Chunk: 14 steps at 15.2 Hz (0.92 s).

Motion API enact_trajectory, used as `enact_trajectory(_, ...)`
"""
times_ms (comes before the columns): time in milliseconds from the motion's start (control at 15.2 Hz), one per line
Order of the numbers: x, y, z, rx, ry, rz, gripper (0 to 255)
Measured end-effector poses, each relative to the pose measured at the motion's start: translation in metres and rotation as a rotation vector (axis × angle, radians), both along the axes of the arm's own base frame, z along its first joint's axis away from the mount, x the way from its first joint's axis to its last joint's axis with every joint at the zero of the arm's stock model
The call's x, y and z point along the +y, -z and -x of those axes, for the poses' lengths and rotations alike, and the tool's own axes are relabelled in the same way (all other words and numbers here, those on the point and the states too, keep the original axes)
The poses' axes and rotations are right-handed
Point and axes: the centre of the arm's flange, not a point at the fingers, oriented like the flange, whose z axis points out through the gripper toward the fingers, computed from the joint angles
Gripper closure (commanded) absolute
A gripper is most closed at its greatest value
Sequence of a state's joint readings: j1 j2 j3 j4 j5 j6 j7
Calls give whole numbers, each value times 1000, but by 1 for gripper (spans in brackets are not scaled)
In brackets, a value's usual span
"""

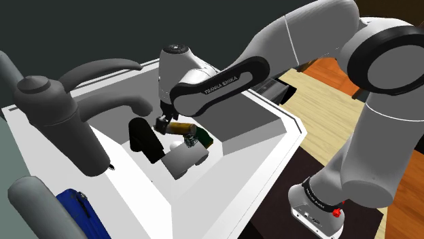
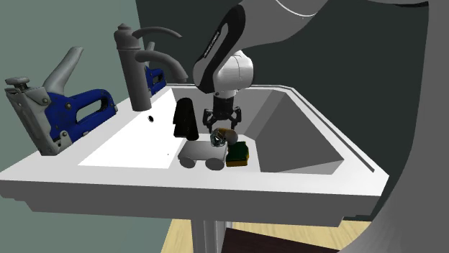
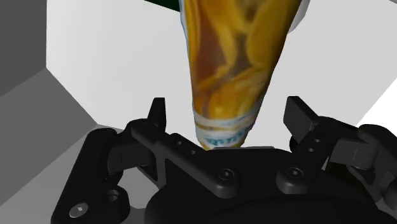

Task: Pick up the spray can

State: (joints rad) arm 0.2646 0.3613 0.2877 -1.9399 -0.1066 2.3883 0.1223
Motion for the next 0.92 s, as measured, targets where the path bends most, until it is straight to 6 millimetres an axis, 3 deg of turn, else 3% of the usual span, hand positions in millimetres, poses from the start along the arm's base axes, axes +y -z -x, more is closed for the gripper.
enact_trajectory(66,0,4,1,0,0,0,0)
enact_trajectory(132,-1,6,1,0,0,0,255)
enact_trajectory(924,0,2,1,0,0,0,255)
